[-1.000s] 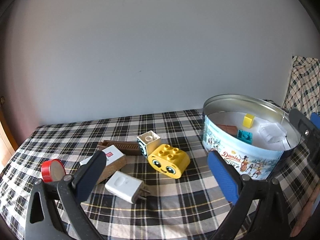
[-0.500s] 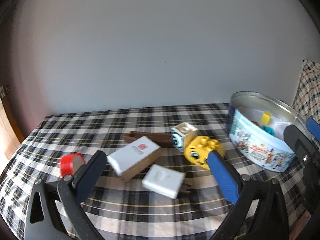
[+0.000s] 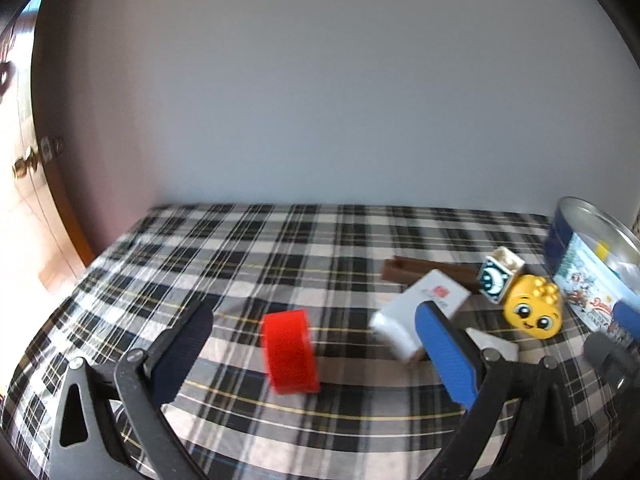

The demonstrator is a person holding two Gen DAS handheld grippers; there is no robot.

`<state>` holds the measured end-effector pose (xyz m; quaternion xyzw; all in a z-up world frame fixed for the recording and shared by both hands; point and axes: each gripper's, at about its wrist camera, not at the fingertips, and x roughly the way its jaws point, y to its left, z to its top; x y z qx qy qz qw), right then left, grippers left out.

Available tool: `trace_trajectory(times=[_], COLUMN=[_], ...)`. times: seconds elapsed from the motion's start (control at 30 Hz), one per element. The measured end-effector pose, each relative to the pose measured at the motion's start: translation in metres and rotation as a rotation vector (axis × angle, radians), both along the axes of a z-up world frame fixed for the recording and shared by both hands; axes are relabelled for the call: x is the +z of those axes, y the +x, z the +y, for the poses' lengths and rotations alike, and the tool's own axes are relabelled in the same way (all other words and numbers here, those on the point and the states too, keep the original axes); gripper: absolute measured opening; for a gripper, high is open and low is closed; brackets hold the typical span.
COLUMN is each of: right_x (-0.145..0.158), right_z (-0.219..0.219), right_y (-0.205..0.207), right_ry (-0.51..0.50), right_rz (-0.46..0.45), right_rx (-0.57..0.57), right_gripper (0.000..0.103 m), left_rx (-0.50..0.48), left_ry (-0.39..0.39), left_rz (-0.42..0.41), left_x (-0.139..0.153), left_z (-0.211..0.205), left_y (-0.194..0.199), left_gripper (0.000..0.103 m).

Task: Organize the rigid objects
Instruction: 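Grasp the red tape roll with left tool while right tool reaches the white charger, then grasp the white charger plug with right tool while left tool lifts the tape roll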

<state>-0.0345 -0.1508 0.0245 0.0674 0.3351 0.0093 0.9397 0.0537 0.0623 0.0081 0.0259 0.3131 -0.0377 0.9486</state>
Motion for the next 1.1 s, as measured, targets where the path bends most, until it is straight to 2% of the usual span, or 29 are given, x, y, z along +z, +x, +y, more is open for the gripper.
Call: trace_trajectory(times=[0.13, 0.33, 0.47, 0.6, 0.67, 0.73, 0.8, 0.93, 0.97, 1.0, 1.03, 1.07, 1.1], right_x=[-0.013, -0.03, -0.038, -0.047, -0.053, -0.057, -0.058, -0.057, -0.057, -0.056, -0.055, -0.054, -0.054], right_z=[0.022, 0.057, 0.069, 0.073, 0.076, 0.074, 0.074, 0.072, 0.07, 0.068, 0.065, 0.063, 0.06], right_y=[0.018, 0.044, 0.057, 0.068, 0.073, 0.075, 0.075, 0.072, 0.072, 0.071, 0.07, 0.069, 0.069], right_ry=[0.022, -0.055, -0.113, -0.121, -0.125, -0.109, -0.126, -0.132, -0.129, -0.123, -0.111, -0.102, -0.086], right_rz=[0.09, 0.187, 0.228, 0.279, 0.311, 0.332, 0.339, 0.335, 0.333, 0.33, 0.328, 0.327, 0.326], right_rx=[0.067, 0.192, 0.203, 0.217, 0.223, 0.238, 0.232, 0.236, 0.229, 0.223, 0.219, 0.214, 0.21], right_gripper=[0.092, 0.092, 0.092, 0.092, 0.091, 0.079, 0.065, 0.057, 0.05, 0.043, 0.041, 0.04, 0.04], left_rx=[0.015, 0.032, 0.038, 0.051, 0.053, 0.042, 0.029, 0.032, 0.035, 0.039, 0.038, 0.032, 0.015], left_ry=[-0.038, -0.087, -0.098, -0.114, -0.128, -0.146, -0.159, -0.16, -0.167, -0.178, -0.185, -0.183, -0.181], left_rz=[0.07, 0.169, 0.204, 0.243, 0.261, 0.283, 0.321, 0.314, 0.312, 0.309, 0.307, 0.308, 0.309], left_x=[-0.008, -0.02, -0.025, -0.031, -0.034, -0.038, -0.043, -0.041, -0.041, -0.04, -0.04, -0.04, -0.04], left_z=[0.016, 0.031, 0.034, 0.039, 0.042, 0.042, 0.042, 0.042, 0.043, 0.045, 0.046, 0.046, 0.045], left_y=[0.013, 0.025, 0.03, 0.036, 0.039, 0.042, 0.045, 0.043, 0.042, 0.042, 0.042, 0.042, 0.042], left_gripper=[0.102, 0.102, 0.102, 0.102, 0.098, 0.083, 0.073, 0.067, 0.065, 0.057, 0.045, 0.039, 0.027])
